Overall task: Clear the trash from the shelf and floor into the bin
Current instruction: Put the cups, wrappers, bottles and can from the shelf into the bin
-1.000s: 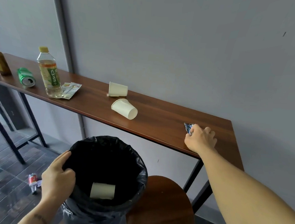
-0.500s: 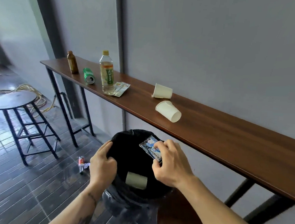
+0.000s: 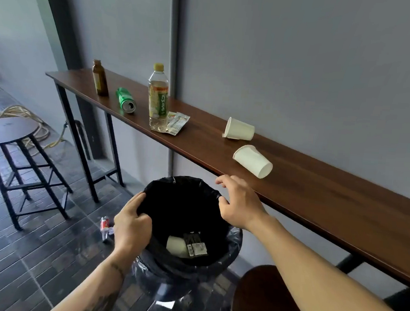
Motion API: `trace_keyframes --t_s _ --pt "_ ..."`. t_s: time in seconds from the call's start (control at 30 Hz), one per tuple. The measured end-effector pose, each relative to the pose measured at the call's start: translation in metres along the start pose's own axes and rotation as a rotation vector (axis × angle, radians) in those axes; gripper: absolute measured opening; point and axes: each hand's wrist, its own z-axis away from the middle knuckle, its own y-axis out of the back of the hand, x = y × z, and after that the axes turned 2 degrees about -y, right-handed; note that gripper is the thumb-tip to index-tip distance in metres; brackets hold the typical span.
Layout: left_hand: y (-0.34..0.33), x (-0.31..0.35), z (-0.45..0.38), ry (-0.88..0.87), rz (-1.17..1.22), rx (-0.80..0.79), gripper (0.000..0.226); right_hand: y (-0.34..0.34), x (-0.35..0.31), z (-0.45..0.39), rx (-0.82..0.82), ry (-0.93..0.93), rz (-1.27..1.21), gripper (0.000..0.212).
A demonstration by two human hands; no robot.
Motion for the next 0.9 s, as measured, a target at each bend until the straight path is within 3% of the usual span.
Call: trace_keyframes --t_s 0.1,0.17,0.3,0.4,0.57,0.67,0.77,0.9 --pt "0.007 -0.003 -0.034 -0.022 0.013 -0.049 0.070 0.013 0.000 -0.034 0.323 -0.023 0.162 0.041" --pt "0.010 -0.005 -0.056 -0.039 0.005 -0.065 0.070 0.022 0.004 -0.054 0.451 -0.144 0.276 0.044" --pt "0.014 -0.008 -0.091 -0.057 -0.004 -0.138 0.071 0.029 0.021 -0.079 0.290 -0.537 0.359 0.057" --pt "0.015 -0.009 -0.110 -0.075 -0.028 -0.194 0.071 0.027 0.034 -0.080 0.189 -0.661 0.325 0.057" --pt "0.012 -0.013 -0.132 -0.098 -0.054 -0.261 0.070 0.019 0.025 -0.076 0.339 -0.601 0.220 0.056" --pt "0.009 -0.012 -0.137 -0.105 -0.051 -0.278 0.070 0.004 -0.004 -0.078 0.409 -0.439 0.134 0.057" --pt "0.005 -0.010 -0.141 -0.107 -0.036 -0.287 0.070 -0.026 -0.036 -0.076 0.306 -0.268 0.067 0.057" --pt "0.000 -0.013 -0.146 -0.102 0.031 -0.299 0.070 -0.070 -0.067 -0.072 0.149 -0.177 0.099 0.058"
